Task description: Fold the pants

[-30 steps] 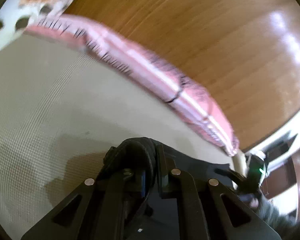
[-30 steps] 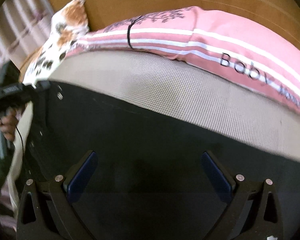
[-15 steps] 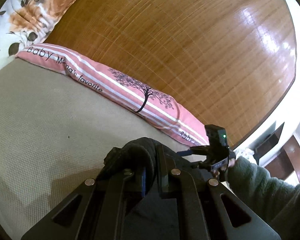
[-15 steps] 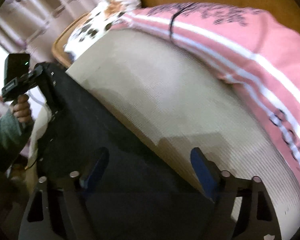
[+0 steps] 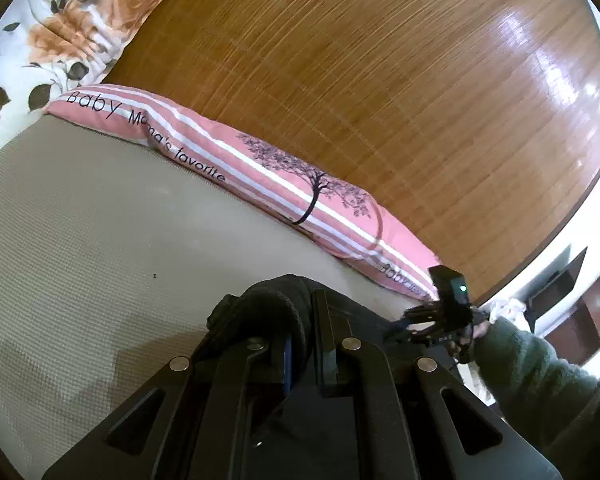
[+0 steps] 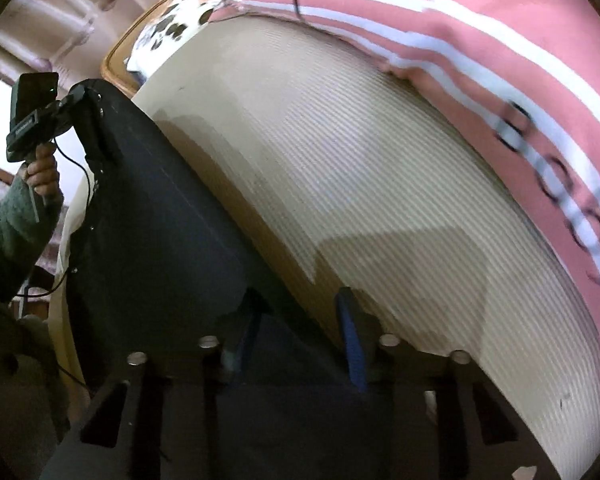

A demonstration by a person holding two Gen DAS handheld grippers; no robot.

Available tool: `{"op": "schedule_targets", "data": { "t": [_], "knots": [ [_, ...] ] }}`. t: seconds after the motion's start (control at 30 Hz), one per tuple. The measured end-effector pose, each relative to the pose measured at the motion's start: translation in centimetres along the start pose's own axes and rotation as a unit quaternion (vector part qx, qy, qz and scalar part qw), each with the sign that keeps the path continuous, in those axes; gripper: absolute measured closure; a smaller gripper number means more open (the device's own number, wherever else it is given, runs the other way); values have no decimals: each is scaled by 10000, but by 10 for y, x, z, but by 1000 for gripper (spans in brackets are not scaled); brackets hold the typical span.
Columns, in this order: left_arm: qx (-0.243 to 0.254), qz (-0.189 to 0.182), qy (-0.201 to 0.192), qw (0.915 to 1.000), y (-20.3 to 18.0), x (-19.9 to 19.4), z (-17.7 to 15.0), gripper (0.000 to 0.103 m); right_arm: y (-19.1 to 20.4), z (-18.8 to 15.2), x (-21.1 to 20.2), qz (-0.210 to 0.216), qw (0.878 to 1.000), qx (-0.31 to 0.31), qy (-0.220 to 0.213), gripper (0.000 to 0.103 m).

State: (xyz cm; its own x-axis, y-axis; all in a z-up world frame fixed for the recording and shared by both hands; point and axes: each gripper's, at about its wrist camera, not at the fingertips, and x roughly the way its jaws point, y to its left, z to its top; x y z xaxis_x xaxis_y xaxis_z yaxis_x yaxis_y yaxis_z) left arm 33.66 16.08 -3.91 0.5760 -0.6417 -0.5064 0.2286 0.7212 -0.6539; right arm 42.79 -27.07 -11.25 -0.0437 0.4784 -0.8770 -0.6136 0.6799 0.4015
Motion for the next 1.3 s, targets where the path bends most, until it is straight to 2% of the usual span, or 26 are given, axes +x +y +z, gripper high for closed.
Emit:
{"op": "schedule_targets", "data": {
  "t": [0.1, 0.33, 0.5, 0.67, 0.87, 1.07, 1.17, 1.27, 1.3],
  "knots": [
    [65, 197, 27, 9998, 1, 5, 1, 95, 7, -9, -4, -309, 9993, 91, -169, 89],
    [520, 665, -19, 9964, -10, 12, -1, 95, 47, -31, -34, -1442, 9862, 161, -798, 93],
    [812, 480, -115, 9955, -22, -12, -4, 95, 78, -55, -72, -1852, 9761, 190, -1120, 94],
    [1310, 278, -122, 9909, -45, -47, -15, 95, 131, -92, -102, -2200, 9650, 240, -1404, 95],
    [1832, 75, 41, 9830, -67, -92, -48, 95, 188, -150, -105, -2268, 9618, 433, -1467, 95],
    [2015, -7, 443, 9785, -69, -129, -101, 95, 206, -206, -86, -1928, 9668, 904, -1416, 95],
    [2061, 103, 766, 9755, -61, -134, -130, 95, 210, -228, -67, -1724, 9704, 1065, -1317, 96],
    [2122, 365, 1246, 9686, -48, -128, -160, 95, 210, -239, -46, -1621, 9727, 1198, -1149, 96],
    [2179, 494, 1490, 9633, -42, -123, -172, 94, 209, -241, -40, -1605, 9731, 1227, -1106, 96]
  ]
}}
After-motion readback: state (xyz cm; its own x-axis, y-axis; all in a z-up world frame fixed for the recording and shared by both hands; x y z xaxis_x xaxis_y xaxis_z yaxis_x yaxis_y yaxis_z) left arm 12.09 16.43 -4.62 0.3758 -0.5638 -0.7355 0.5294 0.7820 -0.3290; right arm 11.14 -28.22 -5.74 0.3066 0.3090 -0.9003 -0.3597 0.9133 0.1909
